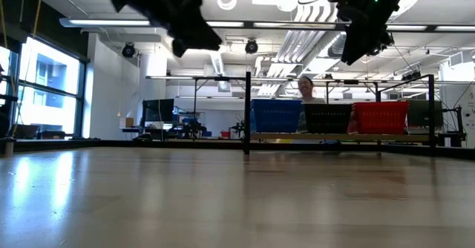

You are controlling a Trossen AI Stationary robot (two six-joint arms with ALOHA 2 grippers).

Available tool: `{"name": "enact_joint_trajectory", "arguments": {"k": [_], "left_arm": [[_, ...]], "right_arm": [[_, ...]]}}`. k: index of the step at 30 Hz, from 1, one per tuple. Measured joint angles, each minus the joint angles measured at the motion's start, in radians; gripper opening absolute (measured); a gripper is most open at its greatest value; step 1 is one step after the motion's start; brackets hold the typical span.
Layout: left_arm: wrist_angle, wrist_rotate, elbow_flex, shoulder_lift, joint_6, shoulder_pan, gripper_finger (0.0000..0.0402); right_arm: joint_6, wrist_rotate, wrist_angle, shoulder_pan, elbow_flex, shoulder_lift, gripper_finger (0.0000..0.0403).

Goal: Stack baskets on shelf by color
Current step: Return to Home Position

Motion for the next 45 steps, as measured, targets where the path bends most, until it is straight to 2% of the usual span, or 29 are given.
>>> {"name": "enact_joint_trajectory", "arguments": {"k": [6, 11, 15, 19, 28, 35, 41, 45], "left_arm": [[0.213, 0.001, -0.291, -0.215, -0.052, 0.000, 0.0099], [0.365, 0.001, -0.499, -0.390, -0.132, 0.000, 0.0099], [0.436, 0.001, -0.621, -0.524, -0.186, 0.000, 0.0099], [0.436, 0.016, -0.704, -0.639, -0.222, 0.000, 0.0099], [0.427, 0.068, -0.789, -0.830, -0.249, 0.001, 0.0099], [0.267, 0.042, -0.803, -0.954, -0.267, 0.026, 0.0099], [0.249, 0.050, -0.803, -0.995, -0.276, 0.050, 0.0099], [0.226, 0.055, -0.803, -0.995, -0.276, 0.050, 0.0099]], "right_arm": [[-0.001, -0.066, 0.008, 0.000, 0.000, 0.000, 0.0110], [-0.002, -0.173, 0.026, 0.000, 0.000, 0.000, 0.0110], [-0.002, -0.258, 0.069, 0.000, 0.000, -0.002, 0.0110], [-0.022, -0.288, 0.115, 0.000, 0.000, -0.028, 0.0110], [-0.059, -0.290, 0.238, -0.003, 0.000, -0.205, 0.0110], [-0.099, -0.252, 0.234, -0.003, 0.000, -0.391, 0.0110], [-0.133, -0.248, 0.166, -0.003, 0.000, -0.549, 0.0110], [-0.087, -0.251, 0.153, -0.003, -0.038, -0.654, 0.0110]]}}
